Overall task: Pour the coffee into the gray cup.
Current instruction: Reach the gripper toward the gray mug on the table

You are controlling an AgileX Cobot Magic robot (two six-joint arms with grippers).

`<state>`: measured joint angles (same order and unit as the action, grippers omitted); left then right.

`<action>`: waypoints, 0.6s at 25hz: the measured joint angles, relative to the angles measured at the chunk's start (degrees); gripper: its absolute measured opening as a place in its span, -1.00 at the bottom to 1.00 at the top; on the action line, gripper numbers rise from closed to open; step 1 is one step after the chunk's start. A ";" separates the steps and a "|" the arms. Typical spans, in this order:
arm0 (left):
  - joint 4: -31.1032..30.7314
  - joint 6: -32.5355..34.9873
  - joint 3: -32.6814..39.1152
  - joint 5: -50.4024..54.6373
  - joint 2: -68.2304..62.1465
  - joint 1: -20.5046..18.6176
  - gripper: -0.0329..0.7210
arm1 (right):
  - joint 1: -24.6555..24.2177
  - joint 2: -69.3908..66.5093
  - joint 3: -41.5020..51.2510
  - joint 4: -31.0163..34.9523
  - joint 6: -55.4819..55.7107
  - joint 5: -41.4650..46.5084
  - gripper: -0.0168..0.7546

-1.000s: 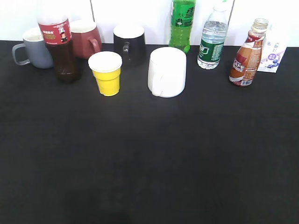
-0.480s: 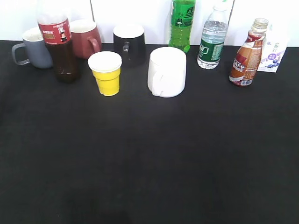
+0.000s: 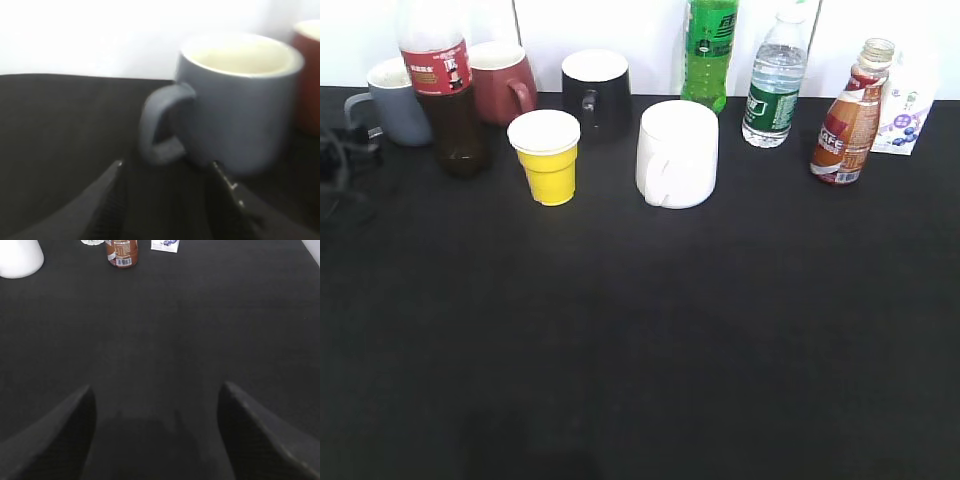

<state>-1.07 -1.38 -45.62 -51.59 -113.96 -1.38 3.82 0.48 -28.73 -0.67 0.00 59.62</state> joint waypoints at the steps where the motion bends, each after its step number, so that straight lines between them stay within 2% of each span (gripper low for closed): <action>1: 0.04 0.00 -2.36 0.44 -1.19 -0.35 0.08 | 0.00 0.00 0.00 0.00 0.00 0.00 0.57; 9: 0.00 0.00 -16.39 7.14 -9.89 -1.71 -0.02 | 0.00 0.00 0.00 0.00 0.00 0.00 0.57; 12: -0.69 0.00 -19.93 7.54 -12.22 -1.71 -0.30 | 0.00 0.00 0.00 0.00 0.00 0.00 0.57; 14: -0.92 0.13 -20.61 7.49 -12.80 -1.71 -0.62 | 0.00 0.00 0.00 0.00 0.00 0.00 0.57; 15: -0.86 0.12 -20.58 7.42 -12.87 -1.79 -0.66 | 0.00 0.00 0.00 0.00 0.00 0.00 0.57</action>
<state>-1.93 -1.25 -66.20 -44.16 -126.83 -3.16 3.82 0.48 -28.73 -0.67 0.00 59.62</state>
